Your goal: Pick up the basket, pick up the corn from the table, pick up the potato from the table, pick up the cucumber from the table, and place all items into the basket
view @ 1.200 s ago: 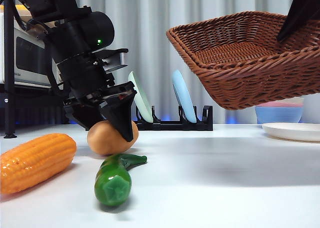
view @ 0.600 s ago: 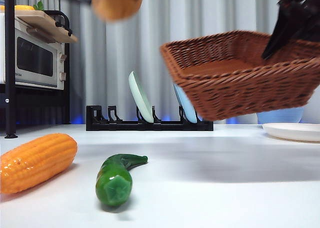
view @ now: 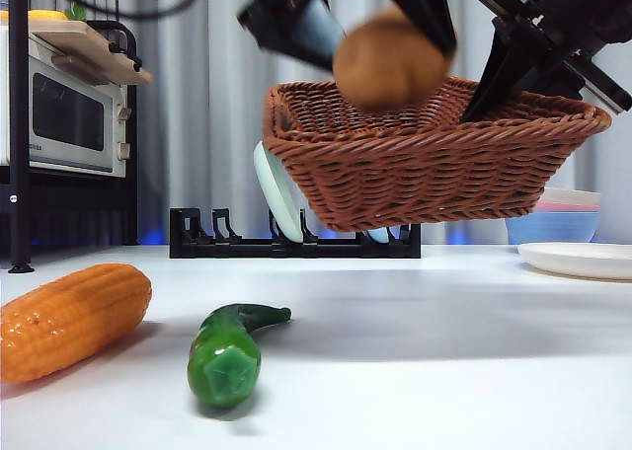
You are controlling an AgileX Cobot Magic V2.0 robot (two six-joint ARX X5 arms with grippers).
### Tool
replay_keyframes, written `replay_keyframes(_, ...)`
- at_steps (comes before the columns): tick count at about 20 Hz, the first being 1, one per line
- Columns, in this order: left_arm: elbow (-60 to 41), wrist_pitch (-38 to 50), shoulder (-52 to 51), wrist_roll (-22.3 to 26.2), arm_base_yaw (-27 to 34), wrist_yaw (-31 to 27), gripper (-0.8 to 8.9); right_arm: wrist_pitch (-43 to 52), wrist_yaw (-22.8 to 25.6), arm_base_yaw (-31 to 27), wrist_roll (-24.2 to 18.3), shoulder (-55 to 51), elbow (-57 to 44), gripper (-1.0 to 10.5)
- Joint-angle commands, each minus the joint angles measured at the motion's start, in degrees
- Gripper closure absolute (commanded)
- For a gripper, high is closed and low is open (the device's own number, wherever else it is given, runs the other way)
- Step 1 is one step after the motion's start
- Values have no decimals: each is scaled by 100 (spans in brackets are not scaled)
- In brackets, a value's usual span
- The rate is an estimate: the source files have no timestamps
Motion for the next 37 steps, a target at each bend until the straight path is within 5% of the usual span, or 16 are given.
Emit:
replay_keyframes(1,-33,20,175,-11,-68,-63,690,94,-37,7,146,-17,7,963)
replay_keyframes(3,-33,7,258,-13,-61,-68,336,94,-173,7,146,-17,7,963)
replay_keyframes(4,-33,-22,258,-13,-61,-70,296,94,-258,7,146,-17,7,963)
replay_keyframes(13,22,-586,-592,85,-61,-804,297,81,-330,2,146,-17,7,963)
replay_keyframes(19,120,-2155,-2437,-142,-55,-1119,298,83,-328,0,144,-17,7,963)
replay_keyframes(24,-70,-4094,-2686,-837,28,-1491,298,83,-330,0,142,-26,7,963)
replay_keyframes(29,-1377,-3668,-2686,-1368,245,-1749,312,85,-326,-7,120,-28,7,963)
replay_keyframes(34,-2468,-2321,-2317,-1224,1196,-638,312,85,-321,-7,120,-28,7,963)
replay_keyframes(37,-2627,-1847,-1799,-1054,1657,-476,314,85,-317,-7,120,-28,7,963)
